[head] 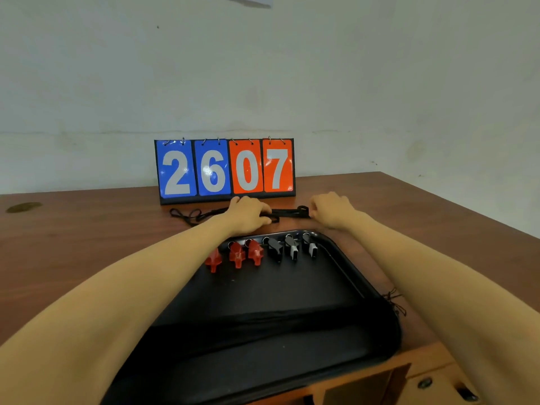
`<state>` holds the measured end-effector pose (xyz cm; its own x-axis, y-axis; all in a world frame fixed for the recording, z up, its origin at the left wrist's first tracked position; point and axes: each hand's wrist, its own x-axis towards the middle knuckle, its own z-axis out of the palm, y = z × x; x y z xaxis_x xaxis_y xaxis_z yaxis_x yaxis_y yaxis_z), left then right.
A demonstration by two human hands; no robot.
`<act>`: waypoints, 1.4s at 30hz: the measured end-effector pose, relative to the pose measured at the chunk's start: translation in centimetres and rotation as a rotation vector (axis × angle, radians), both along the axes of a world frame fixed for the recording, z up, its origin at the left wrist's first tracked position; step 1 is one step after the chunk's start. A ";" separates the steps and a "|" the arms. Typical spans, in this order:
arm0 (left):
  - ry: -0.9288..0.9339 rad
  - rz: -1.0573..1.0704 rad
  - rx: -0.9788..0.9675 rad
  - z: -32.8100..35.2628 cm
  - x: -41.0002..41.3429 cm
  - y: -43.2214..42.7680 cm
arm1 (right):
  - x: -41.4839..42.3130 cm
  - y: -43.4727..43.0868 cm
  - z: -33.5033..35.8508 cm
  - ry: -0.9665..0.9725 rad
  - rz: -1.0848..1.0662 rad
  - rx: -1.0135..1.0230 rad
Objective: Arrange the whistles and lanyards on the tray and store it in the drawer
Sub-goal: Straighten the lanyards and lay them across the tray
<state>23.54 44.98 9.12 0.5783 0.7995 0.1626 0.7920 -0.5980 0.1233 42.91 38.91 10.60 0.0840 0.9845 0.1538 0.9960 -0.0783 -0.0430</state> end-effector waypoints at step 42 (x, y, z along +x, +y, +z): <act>-0.425 0.378 0.282 10.3 -13.5 -8.0 | 3.2 -11.6 6.9 0.244 -0.070 0.605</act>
<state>10.03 36.93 19.38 0.1028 0.8290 0.5497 0.8714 -0.3415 0.3521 46.12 27.28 17.54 0.2469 0.7213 0.6471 0.9457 -0.0335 -0.3234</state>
